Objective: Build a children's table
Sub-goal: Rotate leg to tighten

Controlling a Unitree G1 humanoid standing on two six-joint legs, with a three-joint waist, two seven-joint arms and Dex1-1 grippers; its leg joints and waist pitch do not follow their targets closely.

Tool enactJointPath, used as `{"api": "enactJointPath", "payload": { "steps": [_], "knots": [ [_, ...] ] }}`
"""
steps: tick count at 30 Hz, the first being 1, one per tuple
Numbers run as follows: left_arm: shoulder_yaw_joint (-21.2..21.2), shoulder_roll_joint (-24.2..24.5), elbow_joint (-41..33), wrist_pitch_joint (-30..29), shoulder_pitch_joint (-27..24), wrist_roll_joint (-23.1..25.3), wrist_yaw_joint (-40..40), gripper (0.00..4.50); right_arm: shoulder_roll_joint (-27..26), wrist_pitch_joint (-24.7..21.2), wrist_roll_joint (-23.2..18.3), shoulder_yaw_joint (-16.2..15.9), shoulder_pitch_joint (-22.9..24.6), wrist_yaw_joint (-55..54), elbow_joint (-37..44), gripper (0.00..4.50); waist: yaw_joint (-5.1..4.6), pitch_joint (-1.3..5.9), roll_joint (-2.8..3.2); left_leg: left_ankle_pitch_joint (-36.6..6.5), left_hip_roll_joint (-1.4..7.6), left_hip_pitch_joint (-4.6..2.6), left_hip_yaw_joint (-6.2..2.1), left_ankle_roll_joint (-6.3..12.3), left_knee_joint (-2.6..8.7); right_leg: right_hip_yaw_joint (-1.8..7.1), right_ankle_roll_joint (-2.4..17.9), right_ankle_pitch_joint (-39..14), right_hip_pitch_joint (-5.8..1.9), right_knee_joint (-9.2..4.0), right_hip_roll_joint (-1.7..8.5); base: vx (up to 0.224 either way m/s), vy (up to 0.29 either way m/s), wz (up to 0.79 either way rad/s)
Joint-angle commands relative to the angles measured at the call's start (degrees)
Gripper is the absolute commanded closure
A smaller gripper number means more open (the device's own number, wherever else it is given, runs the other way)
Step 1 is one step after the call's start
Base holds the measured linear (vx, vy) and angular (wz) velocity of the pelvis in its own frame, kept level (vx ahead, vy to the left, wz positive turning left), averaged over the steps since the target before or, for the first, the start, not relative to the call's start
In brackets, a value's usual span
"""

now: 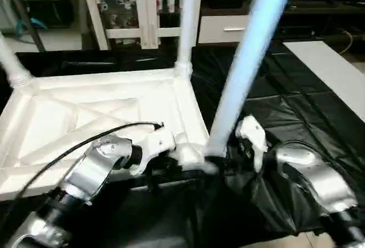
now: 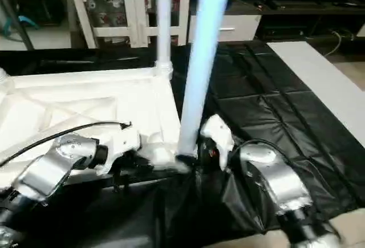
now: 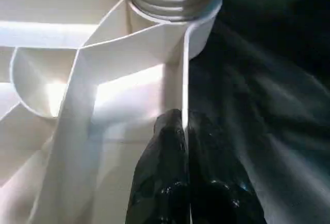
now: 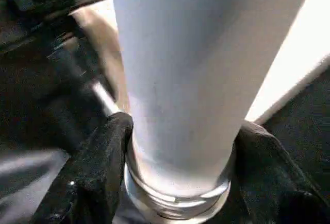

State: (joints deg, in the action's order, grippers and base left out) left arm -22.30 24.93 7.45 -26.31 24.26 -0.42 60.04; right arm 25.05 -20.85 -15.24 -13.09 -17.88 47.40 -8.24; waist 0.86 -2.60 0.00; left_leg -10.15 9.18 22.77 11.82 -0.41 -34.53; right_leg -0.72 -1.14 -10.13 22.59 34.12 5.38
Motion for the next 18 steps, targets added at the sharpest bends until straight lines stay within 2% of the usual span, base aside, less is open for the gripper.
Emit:
{"api": "enactJointPath", "payload": {
  "steps": [1, 4, 5, 6, 7, 8, 9, 10, 11, 12, 13, 14, 18],
  "knots": [
    [-0.76, -2.88, 1.06, -0.65, 0.76, -1.31, -1.57, 4.5, -1.0, -1.39, 2.25, 2.79, -0.77, -6.53, -4.04, 1.78, -0.32, 3.22, -0.35, -22.27, 3.42, -2.21, -2.21, -3.14, 4.96, 1.13, 10.88, -20.45, -0.59, -4.37, 2.46, 0.0, 0.0, 0.0],
    [1.51, -8.15, 6.94, -0.89, 3.66, 0.17, -9.85, 4.5, -6.36, -1.85, 3.1, 4.55, -2.53, -15.28, -8.3, 1.81, -0.82, 3.25, -0.36, -22.82, 3.28, -2.1, -2.3, -3.47, 4.94, 1.05, 10.42, -21.41, -0.37, -4.51, 2.32, 0.0, 0.0, 0.0],
    [2.19, -9.91, 8.87, -1.04, 4.76, 0.72, -12.81, 4.5, -8.35, -1.8, 3.93, 5.07, -3.42, -18.99, -10.14, 1.81, -1.16, 3.29, -0.68, -22.88, 3.12, -2.05, -2.24, -3.6, 4.8, 1.07, 10.22, -22.2, -0.19, -4.67, 2.34, 0.0, 0.0, 0.0],
    [2.53, -10.73, 9.81, -1.14, 5.33, 0.97, -14.21, 4.5, -9.34, -1.78, 4.41, 5.31, -3.94, -20.91, -11.11, 1.81, -1.19, 3.3, -0.69, -22.64, 3.08, -1.95, -2.3, -3.73, 4.79, 1.06, 10.04, -22.68, -0.28, -4.71, 2.46, 0.0, 0.0, 0.0],
    [3.0, -12.01, 11.23, -1.51, 6.34, 1.45, -16.52, 4.5, -11.24, -1.84, 4.7, 6.09, -4.91, -24.44, -12.91, 1.81, -1.25, 3.27, -0.54, -22.77, 3.01, -1.89, -2.42, -3.8, 4.81, 0.95, 9.54, -24.26, -0.37, -4.85, 2.57, 0.0, 0.0, 0.0],
    [3.72, -13.59, 13.14, -1.86, 7.55, 2.08, -19.21, 4.5, -13.63, -1.75, 5.17, 7.09, -6.16, -28.49, -15.34, 1.81, -1.23, 3.25, -0.01, -23.18, 3.04, -1.91, -2.6, -3.89, 4.88, 0.9, 8.97, -25.05, -0.34, -5.03, 2.6, 0.0, 0.0, 0.0],
    [4.05, -14.41, 14.22, -2.15, 8.23, 2.34, -20.58, 4.5, -14.66, -1.38, 5.94, 7.0, -6.8, -30.51, -16.69, 1.81, -1.52, 3.28, -0.13, -24.04, 2.96, -2.04, -2.54, -4.23, 4.84, 0.83, 8.72, -25.18, -0.04, -5.18, 2.39, 0.0, 0.0, 0.0],
    [4.17, -14.67, 14.57, -2.2, 8.45, 2.49, -21.16, 4.5, -14.96, -1.27, 6.11, 7.0, -6.98, -31.1, -17.06, 1.81, -1.54, 3.31, -0.22, -24.5, 2.94, -2.12, -2.56, -4.23, 4.87, 0.77, 8.56, -25.35, -0.06, -5.29, 2.34, 0.0, 0.0, 0.0],
    [4.95, -16.28, 16.74, -2.55, 9.8, 3.35, -24.92, 4.5, -16.73, -0.85, 7.14, 7.06, -8.03, -34.9, -19.13, 1.81, -1.59, 3.3, 0.1, -25.01, 3.03, -2.24, -2.56, -4.24, 4.93, 0.81, 8.57, -24.45, 0.08, -5.33, 2.29, 0.0, 0.0, 0.0],
    [5.19, -17.23, 18.1, -2.71, 10.71, 4.14, -27.44, 4.5, -18.0, -0.65, 7.68, 7.32, -8.68, -37.77, -20.33, 1.81, -1.7, 3.31, 0.01, -25.61, 2.95, -2.34, -2.49, -4.34, 4.91, 0.81, 8.64, -24.2, 0.26, -5.38, 2.17, 0.0, 0.0, 0.0],
    [5.21, -17.37, 18.32, -2.7, 10.85, 4.27, -27.8, 4.5, -18.2, -0.62, 7.75, 7.4, -8.78, -38.2, -20.52, 1.81, -1.7, 3.34, 0.05, -26.03, 2.88, -2.51, -2.4, -4.3, 4.8, 0.84, 8.77, -24.34, 0.46, -5.46, 2.17, 0.0, 0.0, 0.0],
    [5.53, -18.3, 19.66, -2.49, 11.74, 4.76, -29.99, 4.5, -19.81, -0.3, 7.97, 8.06, -9.59, -41.16, -22.12, 1.82, -1.57, 3.4, -0.12, -25.63, 2.93, -2.42, -2.44, -4.08, 4.8, 0.87, 8.75, -23.88, 0.28, -5.52, 2.32, 0.0, 0.0, 0.0],
    [6.22, -19.6, 21.85, -1.9, 13.27, 5.03, -31.45, 4.5, -22.41, 0.97, 8.59, 9.46, -11.63, -44.93, -25.86, 1.82, -1.58, 3.46, -0.01, -25.25, 2.96, -2.18, -2.58, -3.66, 5.11, 0.64, 8.37, -22.43, 0.02, -5.36, 2.21, 0.0, 0.0, 0.0]
  ]
}}
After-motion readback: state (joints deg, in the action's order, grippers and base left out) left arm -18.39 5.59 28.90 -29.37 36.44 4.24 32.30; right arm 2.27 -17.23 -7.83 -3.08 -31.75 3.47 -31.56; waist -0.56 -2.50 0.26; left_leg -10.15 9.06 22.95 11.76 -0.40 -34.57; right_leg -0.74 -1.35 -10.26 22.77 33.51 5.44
